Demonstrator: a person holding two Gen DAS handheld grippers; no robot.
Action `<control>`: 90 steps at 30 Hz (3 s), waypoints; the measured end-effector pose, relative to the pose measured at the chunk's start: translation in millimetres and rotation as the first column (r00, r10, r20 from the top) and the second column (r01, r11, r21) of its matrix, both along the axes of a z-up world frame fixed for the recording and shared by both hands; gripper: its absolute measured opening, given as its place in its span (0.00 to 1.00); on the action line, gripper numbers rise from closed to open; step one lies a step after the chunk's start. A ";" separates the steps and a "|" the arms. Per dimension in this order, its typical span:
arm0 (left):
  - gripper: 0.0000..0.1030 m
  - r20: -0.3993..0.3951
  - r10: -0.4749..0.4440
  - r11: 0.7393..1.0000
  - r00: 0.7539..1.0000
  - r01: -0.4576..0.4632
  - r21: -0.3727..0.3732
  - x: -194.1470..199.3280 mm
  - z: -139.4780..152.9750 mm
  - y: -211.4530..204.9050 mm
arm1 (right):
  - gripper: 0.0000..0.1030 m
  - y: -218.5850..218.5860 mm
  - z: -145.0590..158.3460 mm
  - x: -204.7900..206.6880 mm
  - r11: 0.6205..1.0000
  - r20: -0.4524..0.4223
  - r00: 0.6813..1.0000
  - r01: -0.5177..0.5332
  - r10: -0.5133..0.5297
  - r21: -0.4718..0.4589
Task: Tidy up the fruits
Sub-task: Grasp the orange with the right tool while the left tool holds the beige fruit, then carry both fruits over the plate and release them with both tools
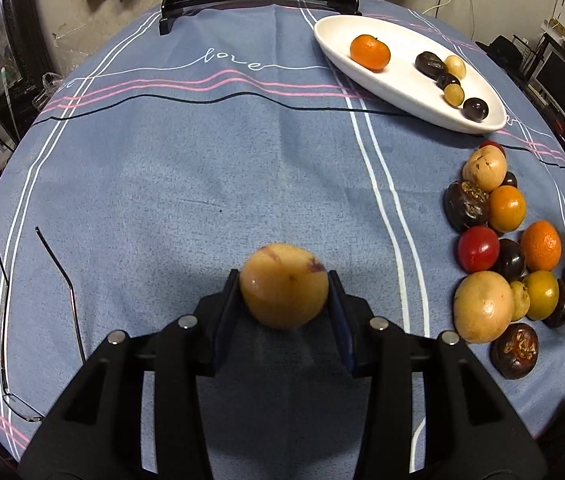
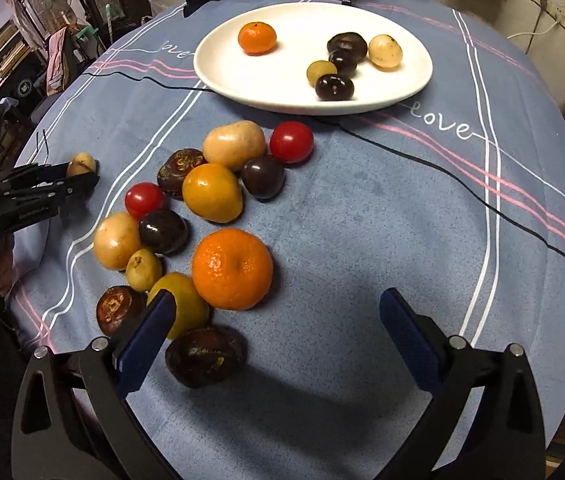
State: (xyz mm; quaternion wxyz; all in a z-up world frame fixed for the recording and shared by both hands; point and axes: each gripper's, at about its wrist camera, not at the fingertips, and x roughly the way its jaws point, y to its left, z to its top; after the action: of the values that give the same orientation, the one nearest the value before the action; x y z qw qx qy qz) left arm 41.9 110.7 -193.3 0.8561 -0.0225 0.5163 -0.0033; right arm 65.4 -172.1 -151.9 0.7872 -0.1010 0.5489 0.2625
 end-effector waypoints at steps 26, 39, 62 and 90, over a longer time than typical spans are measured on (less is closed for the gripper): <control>0.42 0.004 -0.011 1.000 1.000 0.011 0.015 -0.4 -0.3 -1.8 | 0.86 -45.7 7.1 7.5 0.968 0.062 0.973 0.214 -0.224 0.131; 0.42 0.008 -0.007 1.000 1.000 0.007 0.016 -0.8 -0.6 -2.6 | 0.60 -15.0 -16.0 27.7 0.991 0.082 0.990 0.112 -0.117 0.072; 0.41 0.012 0.028 0.999 1.000 -0.028 -0.025 -1.3 2.9 1.8 | 0.45 -33.4 -18.1 1.3 0.989 0.047 0.993 0.104 -0.110 0.106; 0.42 0.092 -0.219 0.970 0.971 0.226 -0.086 161.5 43.3 -102.1 | 0.45 -17.9 21.7 150.4 0.959 0.117 0.978 0.143 -0.176 0.243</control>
State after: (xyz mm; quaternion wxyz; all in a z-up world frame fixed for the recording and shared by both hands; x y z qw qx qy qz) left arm 203.4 8.5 -150.0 0.8686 -0.0055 0.4794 -0.1250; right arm 215.8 -190.0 -130.3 0.8480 0.0190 0.4653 0.2531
